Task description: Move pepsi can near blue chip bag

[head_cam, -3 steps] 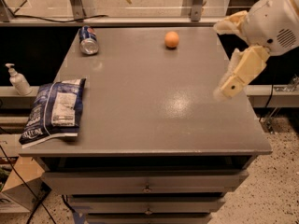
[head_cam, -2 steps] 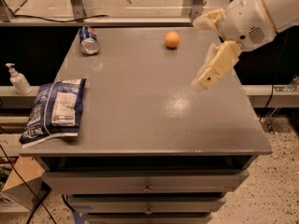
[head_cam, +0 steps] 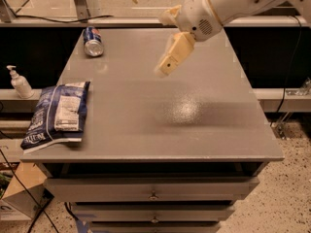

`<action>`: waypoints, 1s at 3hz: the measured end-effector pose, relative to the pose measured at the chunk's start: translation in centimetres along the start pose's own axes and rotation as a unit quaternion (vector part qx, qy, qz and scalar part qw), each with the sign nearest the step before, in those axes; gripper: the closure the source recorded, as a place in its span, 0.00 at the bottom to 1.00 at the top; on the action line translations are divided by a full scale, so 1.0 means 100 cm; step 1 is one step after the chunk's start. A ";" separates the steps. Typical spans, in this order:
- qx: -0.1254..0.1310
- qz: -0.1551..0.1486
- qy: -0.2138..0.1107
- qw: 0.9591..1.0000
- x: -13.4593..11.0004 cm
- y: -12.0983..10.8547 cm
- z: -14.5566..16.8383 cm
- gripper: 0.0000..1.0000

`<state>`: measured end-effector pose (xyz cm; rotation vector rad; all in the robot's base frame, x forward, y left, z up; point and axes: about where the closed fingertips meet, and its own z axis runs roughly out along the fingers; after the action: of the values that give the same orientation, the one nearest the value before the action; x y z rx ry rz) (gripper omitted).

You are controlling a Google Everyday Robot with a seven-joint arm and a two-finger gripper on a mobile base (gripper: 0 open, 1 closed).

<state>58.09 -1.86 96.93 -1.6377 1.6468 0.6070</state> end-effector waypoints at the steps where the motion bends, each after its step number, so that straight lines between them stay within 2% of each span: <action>1: -0.005 -0.004 -0.003 1.000 -0.005 -0.001 0.007 0.00; 2: 0.005 0.016 -0.012 1.000 -0.004 -0.007 0.020 0.00; 3: 0.042 0.026 -0.024 0.998 -0.013 -0.035 0.042 0.00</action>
Offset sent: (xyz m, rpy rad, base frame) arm 0.0306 0.0265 -0.0154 0.0816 0.0176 -0.1139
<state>62.13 1.91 95.85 -1.5120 1.6627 0.5900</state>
